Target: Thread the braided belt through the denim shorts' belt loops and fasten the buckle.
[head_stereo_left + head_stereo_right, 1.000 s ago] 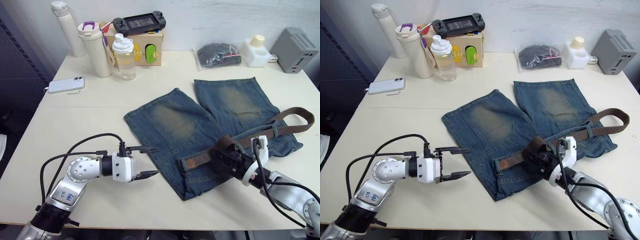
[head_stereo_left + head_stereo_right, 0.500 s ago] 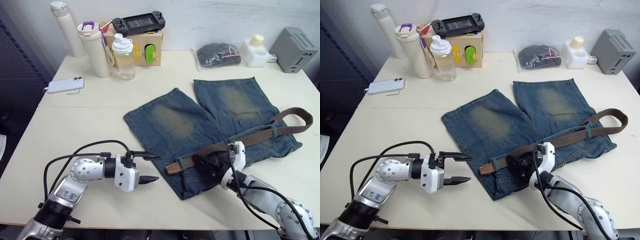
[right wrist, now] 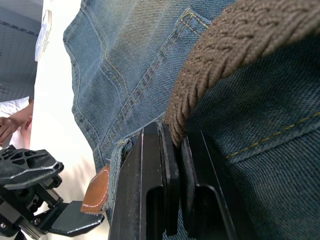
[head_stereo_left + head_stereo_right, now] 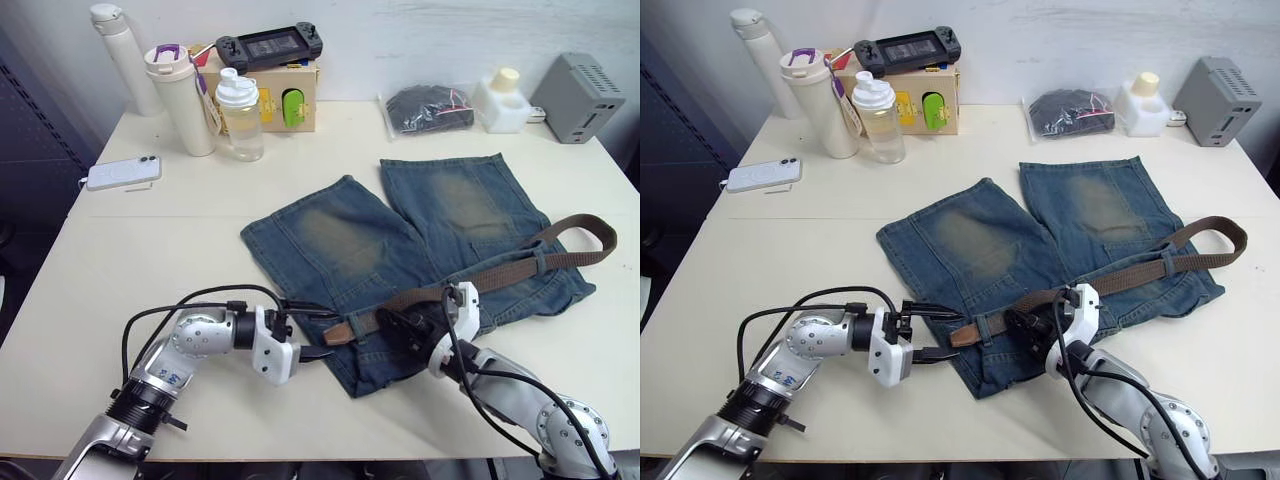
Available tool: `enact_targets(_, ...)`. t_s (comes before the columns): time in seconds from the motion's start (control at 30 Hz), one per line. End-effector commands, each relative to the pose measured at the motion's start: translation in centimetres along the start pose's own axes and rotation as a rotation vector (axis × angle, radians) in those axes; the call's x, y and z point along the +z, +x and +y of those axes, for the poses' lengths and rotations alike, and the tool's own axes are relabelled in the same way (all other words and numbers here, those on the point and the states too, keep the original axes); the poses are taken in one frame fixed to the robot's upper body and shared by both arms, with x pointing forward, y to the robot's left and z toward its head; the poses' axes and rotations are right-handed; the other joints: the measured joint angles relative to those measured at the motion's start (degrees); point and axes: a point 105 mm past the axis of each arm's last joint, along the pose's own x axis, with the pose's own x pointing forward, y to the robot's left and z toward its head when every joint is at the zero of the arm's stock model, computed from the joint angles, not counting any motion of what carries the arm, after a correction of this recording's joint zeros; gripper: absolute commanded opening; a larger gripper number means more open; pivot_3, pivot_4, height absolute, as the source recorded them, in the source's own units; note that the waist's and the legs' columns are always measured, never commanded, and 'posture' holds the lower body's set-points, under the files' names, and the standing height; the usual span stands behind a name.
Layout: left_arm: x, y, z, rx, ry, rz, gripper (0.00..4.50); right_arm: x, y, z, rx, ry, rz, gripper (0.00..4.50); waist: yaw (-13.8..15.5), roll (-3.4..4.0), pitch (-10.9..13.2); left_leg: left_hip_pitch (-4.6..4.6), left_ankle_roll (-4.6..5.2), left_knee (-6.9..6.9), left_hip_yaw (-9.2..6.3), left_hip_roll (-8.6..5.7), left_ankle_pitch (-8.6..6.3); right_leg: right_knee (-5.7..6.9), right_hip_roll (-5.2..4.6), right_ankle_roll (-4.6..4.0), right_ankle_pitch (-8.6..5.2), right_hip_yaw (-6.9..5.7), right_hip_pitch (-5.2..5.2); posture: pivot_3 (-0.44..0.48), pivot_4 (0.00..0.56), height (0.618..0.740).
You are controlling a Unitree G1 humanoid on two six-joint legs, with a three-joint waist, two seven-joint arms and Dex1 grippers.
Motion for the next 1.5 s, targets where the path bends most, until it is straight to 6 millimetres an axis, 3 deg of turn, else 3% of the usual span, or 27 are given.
enact_targets(0.03,0.2,0.0,0.4,0.014,0.042,-0.010,1.75,-1.4,0.1,1.0,0.047,0.027,0.052,0.00,0.0,0.00,0.0,0.00,0.00,0.00,0.00,0.00,0.00,0.00,0.00,0.00,0.00,0.00,0.00,0.000,0.150,0.690)
enact_targets(0.17,0.3,-0.1,0.3,0.016,0.045,-0.014,0.02,-1.2,0.1,1.0,0.049,0.028,0.046,0.00,0.0,0.00,0.0,0.00,0.00,0.00,0.00,0.00,0.00,0.00,0.00,0.00,0.00,0.00,0.00,0.000,0.150,0.690)
enact_targets(0.33,0.1,-0.2,0.1,0.011,0.051,0.001,0.02,-0.8,-0.2,1.4,0.065,-0.004,0.033,0.00,0.0,0.00,0.0,0.00,0.00,0.00,0.00,0.00,0.00,0.00,0.00,0.00,0.00,0.00,0.00,0.000,0.150,0.690)
enact_targets(0.5,0.1,-0.3,0.1,0.014,0.055,0.003,0.02,1.1,-1.6,0.9,0.034,-0.002,-0.021,0.00,0.2,0.00,0.0,-0.01,0.00,0.00,0.00,-0.01,0.00,0.00,-0.02,0.00,0.00,0.00,0.00,0.000,0.150,0.690)
enact_targets(0.63,0.1,-0.4,0.2,0.021,0.055,-0.002,0.00,3.0,-4.1,1.6,0.069,-0.096,-0.036,1.42,0.5,0.01,0.0,-0.04,0.03,0.02,0.02,-0.05,0.01,-0.01,-0.09,0.00,0.00,0.00,0.00,0.000,0.150,0.690)
enact_targets(0.73,0.1,-0.5,0.4,0.023,0.056,-0.002,0.00,3.8,-6.0,2.7,0.109,-0.241,-0.005,2.87,0.5,0.01,0.0,-0.05,0.10,0.05,0.02,-0.12,0.05,-0.09,-0.18,0.01,0.01,-0.03,0.02,0.000,0.150,0.690)
enact_targets(0.87,0.1,-0.5,0.5,0.026,0.060,-0.004,0.00,4.2,-7.9,0.9,-0.004,-0.505,0.087,4.47,0.5,0.05,0.0,-0.05,0.12,0.00,0.00,-0.09,0.05,-0.11,-0.17,0.01,0.01,-0.09,0.05,0.000,0.150,0.690)
enact_targets(0.97,0.1,-0.6,0.4,0.024,0.063,-0.005,0.00,4.6,-8.5,-1.8,-0.159,-0.690,0.136,4.47,0.6,0.03,0.0,-0.05,0.13,0.01,0.03,-0.11,0.05,-0.13,-0.18,0.01,0.01,-0.09,0.06,0.000,0.150,0.690)
enact_targets(1.0,0.0,-0.7,0.3,0.021,0.065,-0.001,0.00,4.5,-8.4,-2.7,-0.203,-0.747,0.163,4.19,0.6,0.03,0.0,-0.05,0.14,0.02,0.03,-0.11,0.06,-0.13,-0.18,0.02,0.01,-0.10,0.07,0.000,0.150,0.690)
enact_targets(1.13,-0.4,-1.8,-0.4,0.000,0.064,0.027,0.00,3.8,-7.9,-4.4,-0.253,-0.809,0.193,2.59,0.4,0.03,0.0,-0.02,0.12,0.00,0.02,-0.11,0.07,-0.16,-0.17,0.02,0.01,-0.10,0.05,0.000,0.150,0.690)
enact_targets(1.3,-1.6,-5.8,-2.3,-0.067,0.055,0.114,0.00,2.3,-7.1,-6.2,-0.297,-0.831,0.241,0.07,0.3,-0.07,0.0,0.04,0.06,-0.05,0.02,-0.10,0.08,-0.17,-0.16,0.02,0.01,-0.10,0.05,0.000,0.150,0.690)
enact_targets(1.5,-3.4,-15.2,-6.7,-0.282,-0.003,0.305,0.00,1.7,-6.4,-6.5,-0.288,-0.800,0.235,0.03,0.3,-0.33,-0.2,0.13,-0.02,-0.11,-0.01,-0.04,0.06,-0.22,-0.16,0.01,0.00,-0.11,0.08,0.000,0.150,0.690)
